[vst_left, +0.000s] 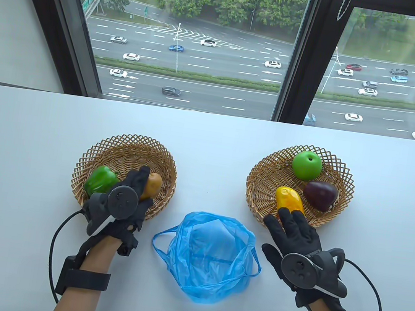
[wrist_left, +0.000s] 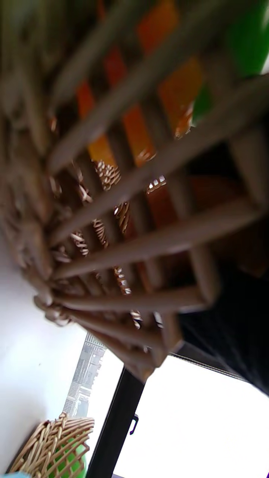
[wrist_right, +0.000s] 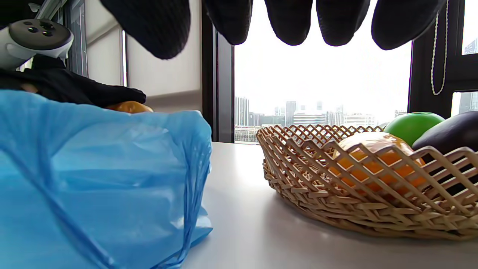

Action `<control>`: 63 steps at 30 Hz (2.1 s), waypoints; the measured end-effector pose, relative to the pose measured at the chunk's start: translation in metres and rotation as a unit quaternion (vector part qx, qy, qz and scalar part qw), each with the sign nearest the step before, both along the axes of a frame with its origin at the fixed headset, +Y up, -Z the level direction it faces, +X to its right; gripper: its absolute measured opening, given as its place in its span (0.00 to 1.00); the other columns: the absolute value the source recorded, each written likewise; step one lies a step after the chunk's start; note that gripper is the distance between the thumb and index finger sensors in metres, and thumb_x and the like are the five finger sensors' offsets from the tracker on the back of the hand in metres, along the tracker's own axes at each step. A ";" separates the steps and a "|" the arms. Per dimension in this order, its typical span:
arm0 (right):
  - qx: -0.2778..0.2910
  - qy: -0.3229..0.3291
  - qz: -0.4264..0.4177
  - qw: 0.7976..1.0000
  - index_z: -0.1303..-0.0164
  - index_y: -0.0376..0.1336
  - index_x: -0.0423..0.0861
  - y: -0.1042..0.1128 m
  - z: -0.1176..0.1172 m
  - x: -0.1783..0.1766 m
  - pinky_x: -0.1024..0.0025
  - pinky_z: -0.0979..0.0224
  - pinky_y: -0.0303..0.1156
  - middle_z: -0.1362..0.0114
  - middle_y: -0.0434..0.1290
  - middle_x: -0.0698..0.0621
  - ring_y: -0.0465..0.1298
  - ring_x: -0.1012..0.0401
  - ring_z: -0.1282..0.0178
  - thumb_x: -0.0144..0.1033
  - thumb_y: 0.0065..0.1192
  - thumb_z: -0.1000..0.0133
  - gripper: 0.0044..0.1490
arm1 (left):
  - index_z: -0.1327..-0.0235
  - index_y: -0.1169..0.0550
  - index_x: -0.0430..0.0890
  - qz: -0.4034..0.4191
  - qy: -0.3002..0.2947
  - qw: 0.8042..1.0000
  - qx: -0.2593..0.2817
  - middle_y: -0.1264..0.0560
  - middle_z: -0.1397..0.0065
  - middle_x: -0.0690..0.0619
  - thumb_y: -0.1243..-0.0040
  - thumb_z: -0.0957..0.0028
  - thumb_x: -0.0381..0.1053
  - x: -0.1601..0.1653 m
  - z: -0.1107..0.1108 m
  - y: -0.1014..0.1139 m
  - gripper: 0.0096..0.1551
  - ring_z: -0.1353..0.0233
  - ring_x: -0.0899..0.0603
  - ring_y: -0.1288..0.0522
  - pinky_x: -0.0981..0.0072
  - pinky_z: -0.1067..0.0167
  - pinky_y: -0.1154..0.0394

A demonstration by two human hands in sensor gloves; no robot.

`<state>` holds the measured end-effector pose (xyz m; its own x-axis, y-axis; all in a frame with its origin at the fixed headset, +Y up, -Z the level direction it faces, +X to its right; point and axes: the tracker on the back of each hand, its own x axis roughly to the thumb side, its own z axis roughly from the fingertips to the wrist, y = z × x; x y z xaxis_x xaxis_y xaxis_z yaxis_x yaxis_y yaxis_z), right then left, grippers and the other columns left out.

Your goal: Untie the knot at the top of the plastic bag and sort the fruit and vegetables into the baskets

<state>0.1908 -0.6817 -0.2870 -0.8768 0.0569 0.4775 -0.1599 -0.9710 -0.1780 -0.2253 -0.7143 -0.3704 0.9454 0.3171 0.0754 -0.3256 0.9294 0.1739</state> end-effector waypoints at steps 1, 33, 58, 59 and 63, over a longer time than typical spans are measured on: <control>-0.006 0.001 -0.001 1.000 0.13 0.51 0.46 -0.002 -0.001 0.000 0.29 0.28 0.60 0.13 0.51 0.33 0.57 0.28 0.20 0.51 0.56 0.37 0.44 | 0.18 0.38 0.55 0.001 0.000 1.000 -0.007 0.32 0.17 0.41 0.29 0.53 0.54 0.000 -0.001 -0.002 0.48 0.28 0.29 0.26 0.34 0.32 0.32; 0.005 -0.007 0.012 1.000 0.13 0.50 0.43 0.000 0.001 -0.003 0.30 0.28 0.59 0.13 0.50 0.33 0.55 0.28 0.19 0.49 0.55 0.36 0.44 | 0.18 0.36 0.57 -0.043 -0.063 0.991 0.111 0.41 0.12 0.48 0.42 0.49 0.64 0.020 0.039 0.024 0.43 0.15 0.34 0.48 0.33 0.26 0.46; -0.005 0.009 0.031 0.999 0.11 0.40 0.40 -0.002 0.006 -0.013 0.27 0.27 0.54 0.13 0.41 0.29 0.47 0.26 0.19 0.48 0.46 0.35 0.47 | 0.14 0.48 0.55 -0.049 -0.153 0.984 0.071 0.53 0.10 0.44 0.49 0.50 0.72 0.043 0.077 0.015 0.52 0.16 0.33 0.63 0.31 0.29 0.60; -0.005 0.010 0.033 0.999 0.11 0.39 0.40 -0.003 0.007 -0.014 0.27 0.27 0.53 0.13 0.41 0.29 0.47 0.26 0.19 0.51 0.47 0.35 0.49 | 0.14 0.48 0.54 -0.049 -0.154 0.985 0.068 0.53 0.10 0.44 0.48 0.50 0.72 0.043 0.077 0.015 0.52 0.17 0.33 0.63 0.31 0.29 0.60; -0.020 0.023 0.035 0.999 0.11 0.39 0.42 -0.003 0.007 -0.015 0.26 0.27 0.53 0.13 0.41 0.29 0.46 0.25 0.19 0.54 0.48 0.36 0.50 | 0.14 0.48 0.54 -0.052 -0.166 0.984 0.044 0.54 0.10 0.44 0.49 0.50 0.72 0.050 0.081 0.015 0.52 0.17 0.33 0.64 0.31 0.29 0.61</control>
<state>0.1761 -0.6851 -0.2800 -0.8564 0.0164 0.5160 -0.0995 -0.9860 -0.1337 -0.1757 -0.6995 -0.2891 0.8911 0.1979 0.4084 -0.2818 0.9466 0.1563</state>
